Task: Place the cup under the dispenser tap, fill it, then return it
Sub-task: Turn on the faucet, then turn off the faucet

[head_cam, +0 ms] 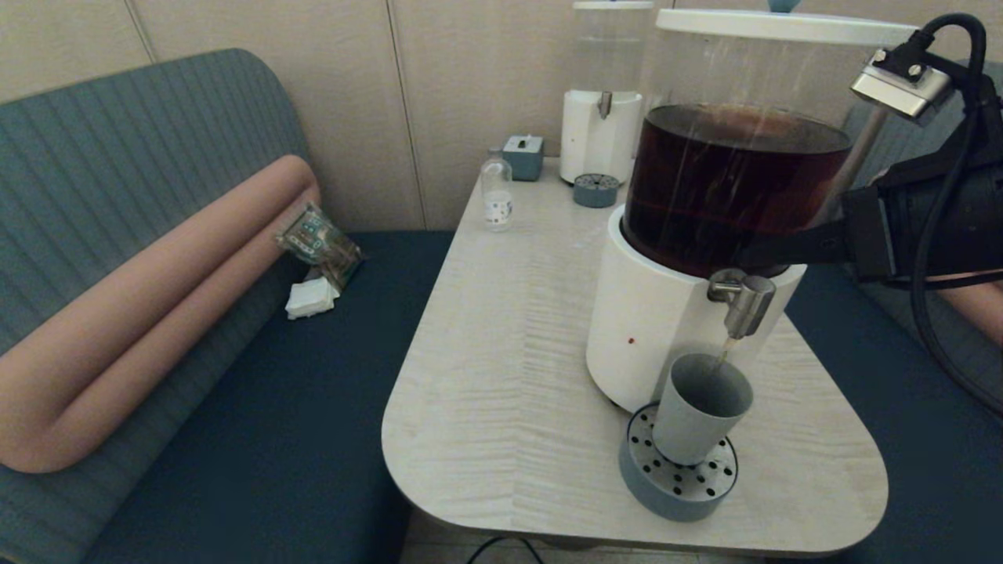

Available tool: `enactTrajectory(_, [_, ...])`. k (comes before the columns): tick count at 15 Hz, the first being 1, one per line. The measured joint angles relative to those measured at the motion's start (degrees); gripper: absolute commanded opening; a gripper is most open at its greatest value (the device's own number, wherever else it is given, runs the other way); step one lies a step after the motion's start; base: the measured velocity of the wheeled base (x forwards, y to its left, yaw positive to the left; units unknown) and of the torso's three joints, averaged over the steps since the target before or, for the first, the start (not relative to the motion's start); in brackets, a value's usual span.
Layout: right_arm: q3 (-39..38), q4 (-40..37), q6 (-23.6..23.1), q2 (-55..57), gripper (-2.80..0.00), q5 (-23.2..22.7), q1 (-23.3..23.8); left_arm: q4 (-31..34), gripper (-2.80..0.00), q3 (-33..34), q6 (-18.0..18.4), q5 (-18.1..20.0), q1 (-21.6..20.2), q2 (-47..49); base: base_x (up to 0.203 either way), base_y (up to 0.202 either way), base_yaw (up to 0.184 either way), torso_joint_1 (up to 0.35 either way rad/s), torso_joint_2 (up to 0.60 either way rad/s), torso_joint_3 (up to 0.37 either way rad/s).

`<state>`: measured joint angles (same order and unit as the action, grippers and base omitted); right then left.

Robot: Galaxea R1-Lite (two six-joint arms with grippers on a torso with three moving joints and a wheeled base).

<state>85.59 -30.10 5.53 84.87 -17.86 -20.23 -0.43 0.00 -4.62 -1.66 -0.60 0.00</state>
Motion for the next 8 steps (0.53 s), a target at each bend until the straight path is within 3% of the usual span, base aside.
enactTrajectory(5, [-3.2, 0.2, -0.1, -5.4, -2.8, 0.0, 2.3, 0.0, -2.8, 0.0, 0.0, 0.0, 0.0, 0.0, 0.0, 0.0, 0.0, 0.0, 0.0, 0.0])
enactTrajectory(8, [-6.3, 0.7, -0.3, -11.1, -2.8, 0.1, 8.2, 0.0, -2.8, 0.0, 0.0, 0.0, 0.0, 0.0, 0.0, 0.0, 0.0, 0.0, 0.0, 0.0])
